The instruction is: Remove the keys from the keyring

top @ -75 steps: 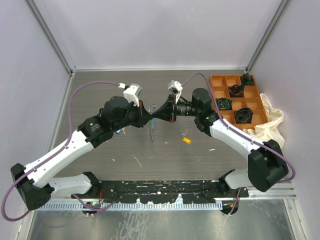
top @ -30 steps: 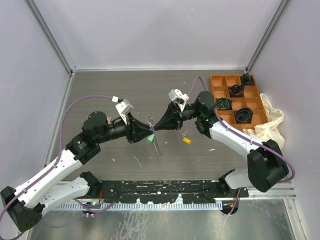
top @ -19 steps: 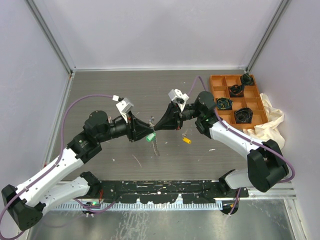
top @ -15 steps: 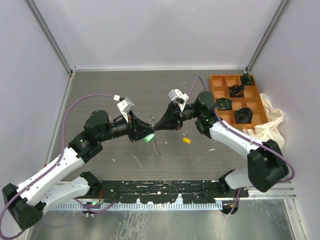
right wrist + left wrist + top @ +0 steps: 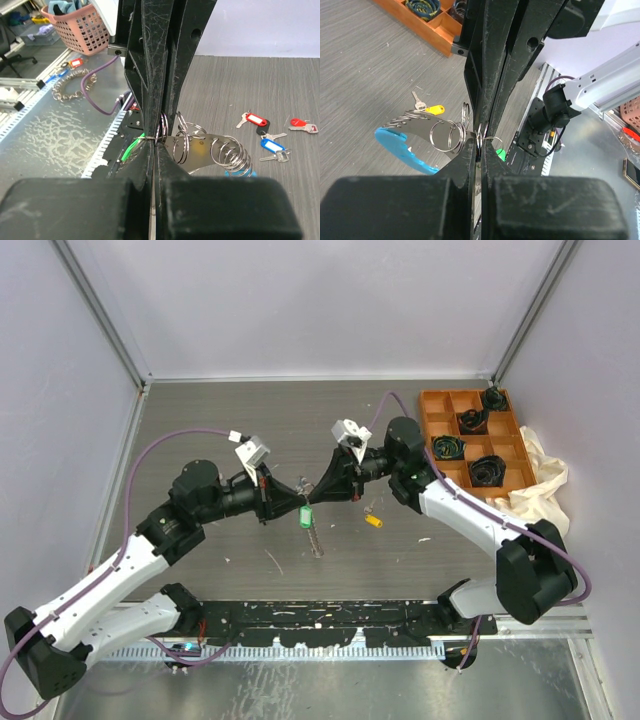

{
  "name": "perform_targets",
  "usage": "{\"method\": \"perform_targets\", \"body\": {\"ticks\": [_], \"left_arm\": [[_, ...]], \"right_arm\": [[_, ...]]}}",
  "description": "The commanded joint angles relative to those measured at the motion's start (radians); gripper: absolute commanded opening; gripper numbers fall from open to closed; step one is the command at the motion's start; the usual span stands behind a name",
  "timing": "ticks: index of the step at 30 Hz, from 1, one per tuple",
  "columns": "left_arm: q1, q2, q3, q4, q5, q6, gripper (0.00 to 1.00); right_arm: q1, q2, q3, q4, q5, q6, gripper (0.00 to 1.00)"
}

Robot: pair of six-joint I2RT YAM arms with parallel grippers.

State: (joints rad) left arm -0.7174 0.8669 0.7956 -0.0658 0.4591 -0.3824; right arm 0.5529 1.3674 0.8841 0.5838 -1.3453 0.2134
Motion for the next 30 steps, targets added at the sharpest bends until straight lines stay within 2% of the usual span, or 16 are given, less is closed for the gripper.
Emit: {"method": "perform_targets", "body": {"ticks": [1, 4, 12, 19, 30], "left_arm": [[0.006, -0.007, 0.079, -0.047, -0.006, 0.042, 0.0], [0.007, 0.018, 0.121, -0.131, 0.0, 0.072, 0.0], [0.007, 0.098, 0.263, -0.346, 0.034, 0.165, 0.0], [0.006, 0.137, 0.34, -0.474, 0.054, 0.223, 0.0], [0.006, 0.15, 0.361, -0.48, 0.08, 0.233, 0.0]], "right_arm": [[0.007, -0.031, 0.132, -0.313, -0.002, -0.289, 0.05], [0.014, -0.031, 0.22, -0.623, 0.029, -0.519, 0.12], [0.018, -0.036, 0.284, -0.815, 0.081, -0.655, 0.14], [0.018, -0.037, 0.307, -0.859, 0.095, -0.684, 0.18], [0.041, -0.03, 0.296, -0.82, 0.08, -0.632, 0.25]]}}
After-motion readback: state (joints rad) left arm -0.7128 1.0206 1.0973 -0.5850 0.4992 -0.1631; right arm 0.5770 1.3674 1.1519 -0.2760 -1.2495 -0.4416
